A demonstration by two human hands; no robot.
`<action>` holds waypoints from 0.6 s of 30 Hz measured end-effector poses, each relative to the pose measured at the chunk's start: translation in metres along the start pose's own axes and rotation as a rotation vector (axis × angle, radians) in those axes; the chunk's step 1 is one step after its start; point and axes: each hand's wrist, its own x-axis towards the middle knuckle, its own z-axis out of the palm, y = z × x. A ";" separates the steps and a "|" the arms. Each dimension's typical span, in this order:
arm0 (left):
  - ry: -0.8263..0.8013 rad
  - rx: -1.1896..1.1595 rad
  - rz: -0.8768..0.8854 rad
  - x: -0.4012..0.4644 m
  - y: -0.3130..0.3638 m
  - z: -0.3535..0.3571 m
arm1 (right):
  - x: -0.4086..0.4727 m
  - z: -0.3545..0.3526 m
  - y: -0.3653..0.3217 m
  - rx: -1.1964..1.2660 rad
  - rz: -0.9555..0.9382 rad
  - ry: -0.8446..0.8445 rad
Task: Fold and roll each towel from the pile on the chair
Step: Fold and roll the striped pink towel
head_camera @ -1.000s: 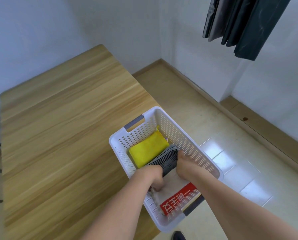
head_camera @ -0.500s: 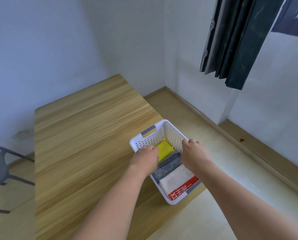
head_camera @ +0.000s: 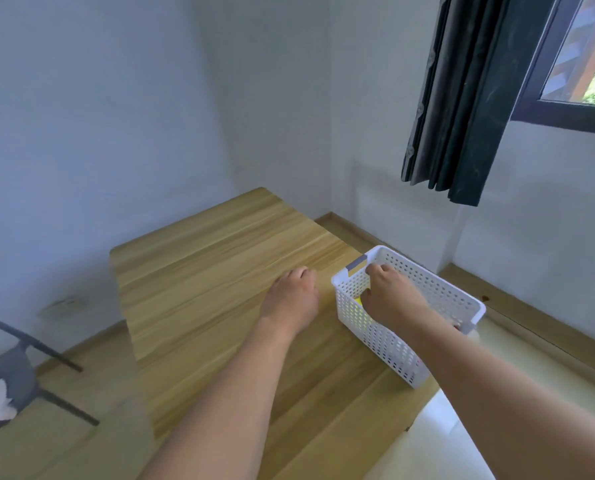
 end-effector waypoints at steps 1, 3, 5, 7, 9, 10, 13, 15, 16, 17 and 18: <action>0.005 -0.013 0.002 -0.010 -0.013 -0.010 | -0.011 0.003 -0.018 0.000 0.001 0.001; 0.020 -0.033 0.017 -0.030 -0.036 -0.029 | -0.031 0.006 -0.052 -0.004 -0.003 -0.002; 0.028 -0.042 0.036 -0.050 -0.057 -0.042 | -0.047 0.006 -0.080 -0.016 0.001 0.013; 0.033 -0.040 0.032 -0.070 -0.078 -0.047 | -0.060 0.007 -0.102 -0.006 0.012 0.037; 0.044 -0.037 0.005 -0.086 -0.096 -0.048 | -0.067 0.012 -0.120 0.013 0.022 0.029; 0.045 -0.038 -0.021 -0.094 -0.105 -0.047 | -0.069 0.016 -0.128 0.012 0.013 0.011; 0.024 -0.035 -0.044 -0.121 -0.129 -0.045 | -0.081 0.034 -0.157 0.032 0.006 -0.003; 0.002 -0.031 -0.031 -0.138 -0.149 -0.045 | -0.092 0.048 -0.180 0.056 0.020 -0.008; 0.003 -0.030 -0.025 -0.147 -0.161 -0.046 | -0.097 0.055 -0.193 0.055 0.022 -0.009; 0.009 -0.030 -0.018 -0.156 -0.174 -0.050 | -0.101 0.060 -0.208 0.051 0.024 -0.004; 0.016 -0.031 -0.006 -0.163 -0.190 -0.056 | -0.105 0.065 -0.224 0.047 0.029 0.008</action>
